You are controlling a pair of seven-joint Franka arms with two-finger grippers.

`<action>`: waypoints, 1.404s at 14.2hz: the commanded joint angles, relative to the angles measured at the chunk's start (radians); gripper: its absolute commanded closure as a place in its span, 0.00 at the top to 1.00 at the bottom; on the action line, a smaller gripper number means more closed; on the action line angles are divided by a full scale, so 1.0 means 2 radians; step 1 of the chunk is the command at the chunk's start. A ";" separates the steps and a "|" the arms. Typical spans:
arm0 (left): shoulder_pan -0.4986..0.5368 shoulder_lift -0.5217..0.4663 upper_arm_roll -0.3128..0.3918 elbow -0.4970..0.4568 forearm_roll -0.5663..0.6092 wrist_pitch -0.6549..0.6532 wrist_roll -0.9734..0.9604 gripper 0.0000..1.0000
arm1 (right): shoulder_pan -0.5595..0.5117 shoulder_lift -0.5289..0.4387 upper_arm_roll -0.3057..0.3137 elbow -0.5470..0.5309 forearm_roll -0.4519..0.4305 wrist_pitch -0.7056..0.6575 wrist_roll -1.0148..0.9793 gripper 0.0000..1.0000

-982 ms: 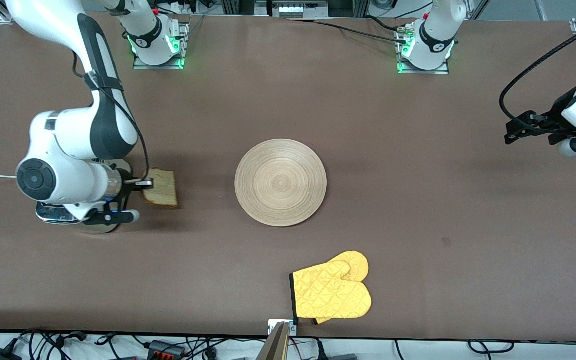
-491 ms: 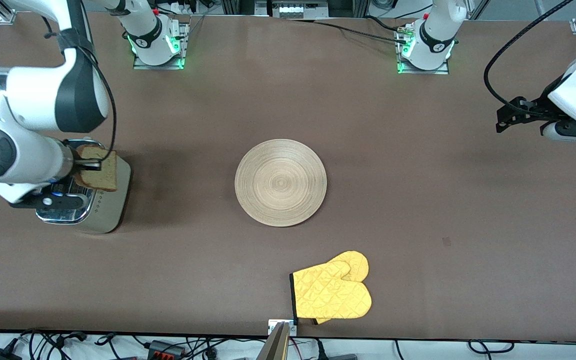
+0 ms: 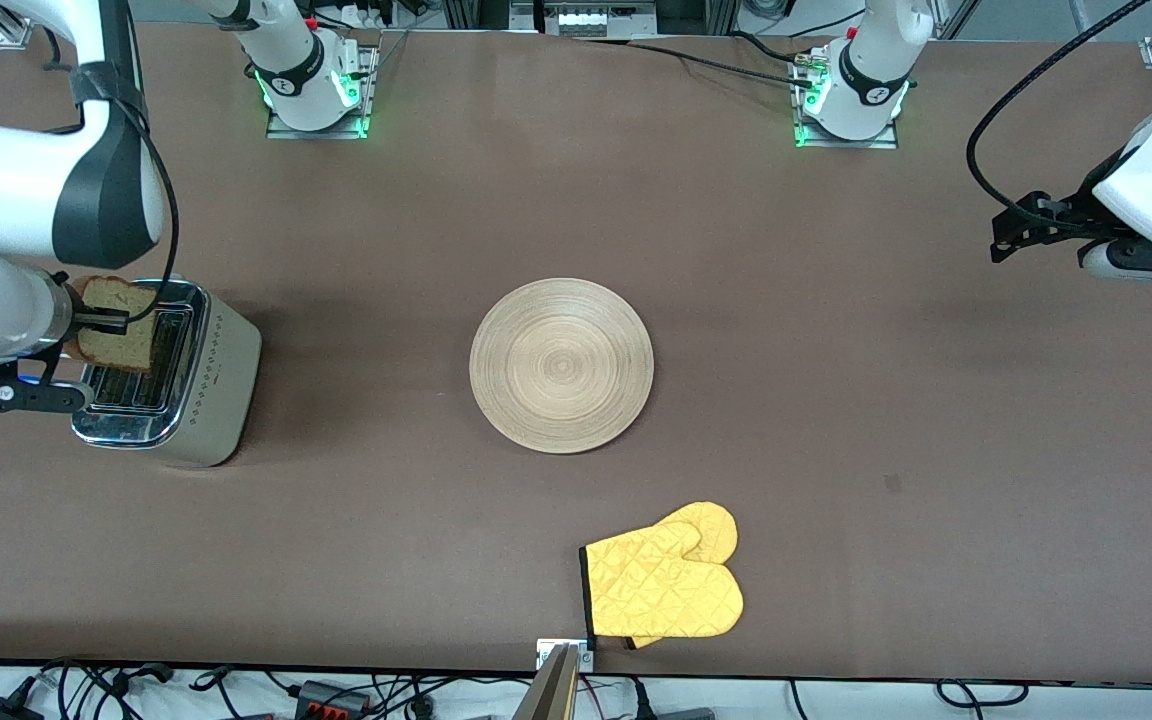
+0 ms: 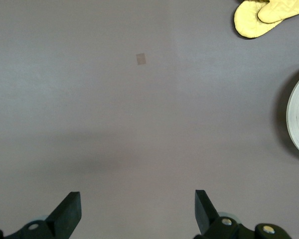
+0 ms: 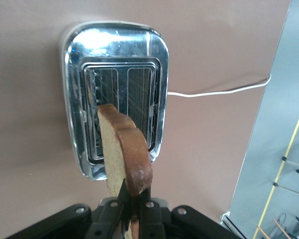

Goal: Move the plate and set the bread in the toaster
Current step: 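Lower the bread into the toaster slot with the right gripper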

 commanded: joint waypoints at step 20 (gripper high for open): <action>-0.004 -0.005 0.003 -0.001 -0.004 0.004 0.005 1.00 | 0.002 0.017 0.004 -0.030 0.021 0.032 0.032 0.00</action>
